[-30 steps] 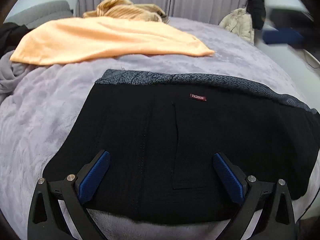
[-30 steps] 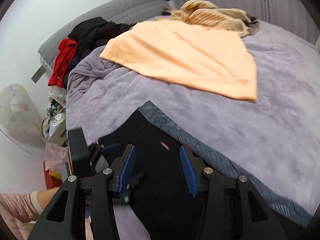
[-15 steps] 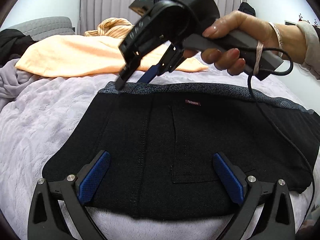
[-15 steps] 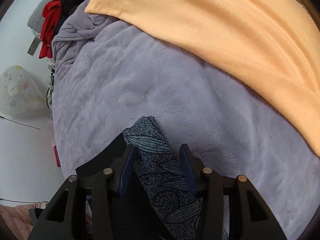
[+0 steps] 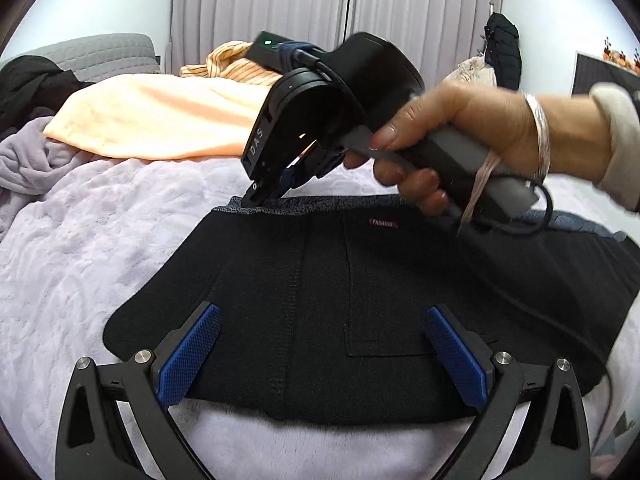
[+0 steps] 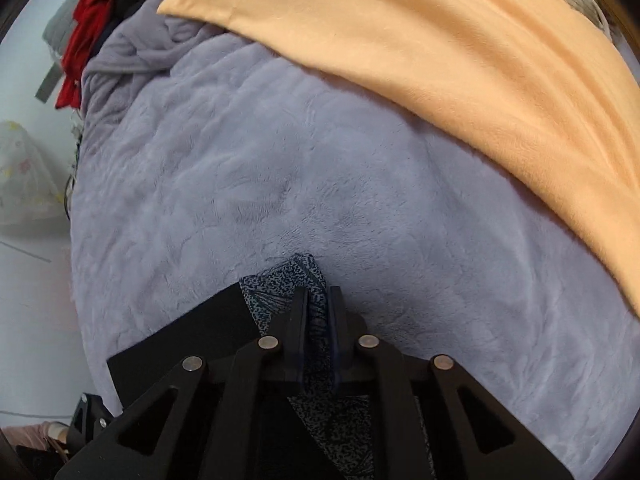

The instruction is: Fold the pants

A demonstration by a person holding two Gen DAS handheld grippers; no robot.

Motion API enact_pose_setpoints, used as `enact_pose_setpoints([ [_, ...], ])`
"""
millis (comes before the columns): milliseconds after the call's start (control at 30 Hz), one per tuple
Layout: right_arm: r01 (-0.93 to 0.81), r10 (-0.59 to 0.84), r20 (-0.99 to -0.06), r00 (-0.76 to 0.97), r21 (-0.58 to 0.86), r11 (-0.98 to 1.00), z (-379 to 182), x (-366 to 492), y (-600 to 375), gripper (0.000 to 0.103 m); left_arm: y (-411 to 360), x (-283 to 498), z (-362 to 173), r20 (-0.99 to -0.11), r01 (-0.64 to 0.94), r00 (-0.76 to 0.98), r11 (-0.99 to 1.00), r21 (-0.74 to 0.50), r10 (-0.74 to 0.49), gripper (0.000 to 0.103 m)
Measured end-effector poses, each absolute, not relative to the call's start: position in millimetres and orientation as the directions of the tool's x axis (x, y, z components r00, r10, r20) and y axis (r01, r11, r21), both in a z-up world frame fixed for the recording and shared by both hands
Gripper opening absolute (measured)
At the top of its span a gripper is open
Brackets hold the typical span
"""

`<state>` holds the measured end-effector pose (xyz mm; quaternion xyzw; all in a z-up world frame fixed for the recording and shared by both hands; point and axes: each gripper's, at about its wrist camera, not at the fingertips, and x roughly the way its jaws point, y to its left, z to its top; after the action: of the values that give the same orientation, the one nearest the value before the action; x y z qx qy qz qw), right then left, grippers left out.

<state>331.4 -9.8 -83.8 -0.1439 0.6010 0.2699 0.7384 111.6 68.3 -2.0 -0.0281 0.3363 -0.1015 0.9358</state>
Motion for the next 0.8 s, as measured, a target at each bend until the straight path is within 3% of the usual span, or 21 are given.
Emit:
enact_pose_setpoints([
  [67, -0.529, 0.242, -0.955, 0.17, 0.119, 0.84, -65.4, 332.8, -17.8, 0.025, 76.3, 113.7, 11.7, -0.61, 0.169, 0.757, 0.972, -0.165, -0.235, 0.103],
  [200, -0.541, 0.319, -0.925, 0.207, 0.164, 0.825, -25.7, 317.6, -26.0, 0.025, 90.4, 136.1, 30.1, -0.585, 0.124, 0.782, 0.973, -0.193, -0.215, 0.103],
  [300, -0.541, 0.298, -0.943, 0.152, 0.173, 0.823, -35.1, 303.0, -23.6, 0.025, 98.9, 161.8, 8.9, -0.683, 0.055, 0.708, 0.979, -0.196, -0.176, 0.103],
  [367, -0.532, 0.195, -0.969, 0.154, 0.086, 0.843, -63.9, 296.8, -22.0, 0.027, 100.9, 169.7, -21.7, -0.753, 0.038, 0.633, 0.979, -0.203, -0.181, 0.103],
  [400, -0.52, 0.15, -0.977, 0.15, 0.051, 0.853, -82.3, 295.2, -23.9, 0.031, 101.2, 162.8, -25.6, -0.715, 0.055, 0.675, 0.979, -0.197, -0.182, 0.103],
  [467, -0.468, 0.189, -0.967, 0.173, 0.088, 0.879, -92.3, 296.4, -33.1, 0.033, 102.9, 156.2, -26.7, -0.687, 0.074, 0.7, 0.977, -0.199, -0.193, 0.103],
  [533, -0.438, 0.219, -0.957, 0.189, 0.117, 0.891, -84.0, 294.7, -39.1, 0.033, 104.8, 155.6, -25.2, -0.685, 0.074, 0.7, 0.974, -0.213, -0.203, 0.103],
  [633, -0.445, 0.14, -0.952, 0.273, 0.004, 0.895, -61.0, 278.4, -43.0, 0.035, 106.0, 150.3, -24.3, -0.68, 0.071, 0.707, 0.976, -0.204, -0.193, 0.103],
  [700, -0.432, 0.152, -0.938, 0.312, 0.003, 0.902, -41.9, 263.7, -56.5, 0.037, 105.8, 149.5, -24.6, -0.68, 0.071, 0.707, 0.976, -0.206, -0.195, 0.103],
  [800, -0.368, 0.207, -0.912, 0.354, 0.068, 0.927, -13.7, 234.3, -93.4, 0.052, 105.9, 148.8, -25.4, -0.679, 0.07, 0.708, 0.976, -0.206, -0.194, 0.103],
])
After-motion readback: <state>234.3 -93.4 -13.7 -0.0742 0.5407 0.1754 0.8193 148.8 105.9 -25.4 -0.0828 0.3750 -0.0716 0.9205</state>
